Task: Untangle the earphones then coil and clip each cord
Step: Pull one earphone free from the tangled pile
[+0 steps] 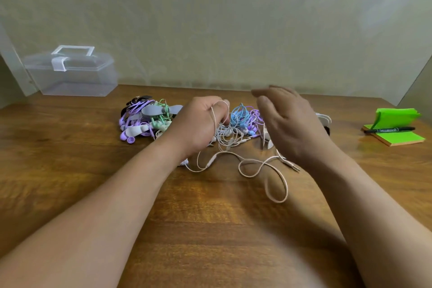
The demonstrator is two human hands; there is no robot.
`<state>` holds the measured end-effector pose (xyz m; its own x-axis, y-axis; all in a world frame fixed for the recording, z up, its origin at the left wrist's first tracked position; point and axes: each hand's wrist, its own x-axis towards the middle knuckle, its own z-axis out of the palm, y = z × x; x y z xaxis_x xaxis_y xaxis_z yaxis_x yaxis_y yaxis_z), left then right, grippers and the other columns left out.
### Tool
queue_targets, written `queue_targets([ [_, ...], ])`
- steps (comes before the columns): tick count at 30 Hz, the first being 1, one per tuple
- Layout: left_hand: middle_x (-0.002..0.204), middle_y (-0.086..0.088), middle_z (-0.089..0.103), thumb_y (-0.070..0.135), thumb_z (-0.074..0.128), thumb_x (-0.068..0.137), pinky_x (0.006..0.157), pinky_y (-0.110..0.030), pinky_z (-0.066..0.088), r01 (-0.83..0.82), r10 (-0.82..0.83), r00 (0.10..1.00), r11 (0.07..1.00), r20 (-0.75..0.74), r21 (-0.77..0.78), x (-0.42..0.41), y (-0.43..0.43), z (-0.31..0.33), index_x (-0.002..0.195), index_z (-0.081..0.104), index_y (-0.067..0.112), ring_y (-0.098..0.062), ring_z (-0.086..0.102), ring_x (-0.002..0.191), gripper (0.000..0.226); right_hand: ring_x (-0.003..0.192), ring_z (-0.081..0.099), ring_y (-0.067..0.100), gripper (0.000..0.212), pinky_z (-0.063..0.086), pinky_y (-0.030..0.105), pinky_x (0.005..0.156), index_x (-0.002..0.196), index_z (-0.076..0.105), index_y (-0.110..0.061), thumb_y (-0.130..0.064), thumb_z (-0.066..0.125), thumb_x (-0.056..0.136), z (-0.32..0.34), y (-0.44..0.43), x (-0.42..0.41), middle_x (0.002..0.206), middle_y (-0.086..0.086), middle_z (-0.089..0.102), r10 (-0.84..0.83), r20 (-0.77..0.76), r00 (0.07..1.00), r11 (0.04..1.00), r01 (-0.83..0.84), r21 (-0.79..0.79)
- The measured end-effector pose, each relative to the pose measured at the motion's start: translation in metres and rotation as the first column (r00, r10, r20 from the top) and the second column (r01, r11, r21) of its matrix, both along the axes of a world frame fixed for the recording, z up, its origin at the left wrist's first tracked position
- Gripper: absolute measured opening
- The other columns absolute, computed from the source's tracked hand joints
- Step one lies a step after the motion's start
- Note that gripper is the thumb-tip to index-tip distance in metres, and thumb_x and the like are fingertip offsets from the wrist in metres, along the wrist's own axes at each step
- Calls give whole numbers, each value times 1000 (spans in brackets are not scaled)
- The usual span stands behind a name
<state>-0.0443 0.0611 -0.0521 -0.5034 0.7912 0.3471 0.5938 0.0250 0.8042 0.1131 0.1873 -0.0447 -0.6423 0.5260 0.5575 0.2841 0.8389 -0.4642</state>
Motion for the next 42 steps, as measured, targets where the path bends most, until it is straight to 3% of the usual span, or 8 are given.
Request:
queue_targets([
  [5, 65, 10, 56, 41, 53, 94, 60, -31, 40, -14, 18, 996, 999, -88, 43, -3, 2, -5, 82, 61, 20, -7, 46, 60, 25, 118, 68, 6, 70, 51, 42, 108, 143, 56, -27, -73, 62, 90, -8, -29, -12, 127, -7, 73, 382, -93, 919, 695, -352, -627],
  [8, 56, 12, 52, 32, 64, 94, 56, -33, 40, -78, 88, 994, 989, -72, 126, -2, 9, -8, 88, 56, 26, -10, 46, 53, 12, 115, 72, 29, 51, 47, 57, 113, 133, 59, -13, -44, 74, 95, -20, -41, -21, 119, 11, 76, 556, -214, 803, 386, -477, -789],
  [10, 56, 10, 50, 24, 70, 94, 57, -31, 42, -105, 118, 990, 983, -78, 154, -3, 10, -5, 91, 57, 25, -10, 47, 54, 13, 99, 74, 25, 29, 53, 48, 105, 113, 68, -8, -31, 73, 95, -19, -41, -20, 106, 9, 77, 586, -223, 779, 357, -495, -792],
  [18, 56, 0, 42, 13, 68, 98, 46, -21, 28, 159, -170, 975, 983, 140, 89, -14, -3, 2, 85, 62, 9, -8, 31, 46, 15, 72, 67, 26, 43, 49, 36, 79, 65, 49, -15, -29, 53, 105, 3, -5, -10, 62, 9, 57, 106, -521, 847, 204, -532, -822],
  [26, 50, 7, 28, 25, 59, 100, 40, -22, 12, 277, -463, 676, 880, 573, 385, -41, -18, 15, 77, 58, 14, -5, 23, 37, 25, 59, 56, 18, 34, 46, 36, 78, 79, 59, -6, -31, 64, 102, -3, 25, 0, 53, -4, 48, 87, -365, 927, 615, -338, -712],
  [32, 49, 9, 27, 31, 46, 106, 39, -21, 15, 189, -561, 516, 811, 647, 553, -47, -20, 17, 81, 53, 20, -4, 22, 36, 28, 45, 38, 14, 33, 35, 25, 48, 81, 69, -15, -36, 59, 105, -8, 21, 1, 57, 0, 45, 170, -295, 940, 596, -337, -729],
  [37, 49, 10, 29, 26, 53, 104, 39, -21, 13, 148, -460, 603, 867, 652, 476, -44, -16, 13, 82, 62, 16, -3, 21, 36, 25, 69, 72, 17, 75, 54, 34, 70, 98, 79, -13, -70, 31, 103, -8, 14, 8, 80, 6, 78, 189, 81, 979, 807, -108, -581],
  [42, 50, 4, 29, 27, 66, 91, 41, -24, 8, 300, -368, 778, 930, 509, 213, -20, -11, 8, 85, 65, 8, -6, 23, 37, 19, 122, 63, 0, 73, 46, 30, 109, 134, 70, -20, -70, 27, 103, -7, 4, 0, 130, -11, 72, 152, -92, 984, 910, -176, -377],
])
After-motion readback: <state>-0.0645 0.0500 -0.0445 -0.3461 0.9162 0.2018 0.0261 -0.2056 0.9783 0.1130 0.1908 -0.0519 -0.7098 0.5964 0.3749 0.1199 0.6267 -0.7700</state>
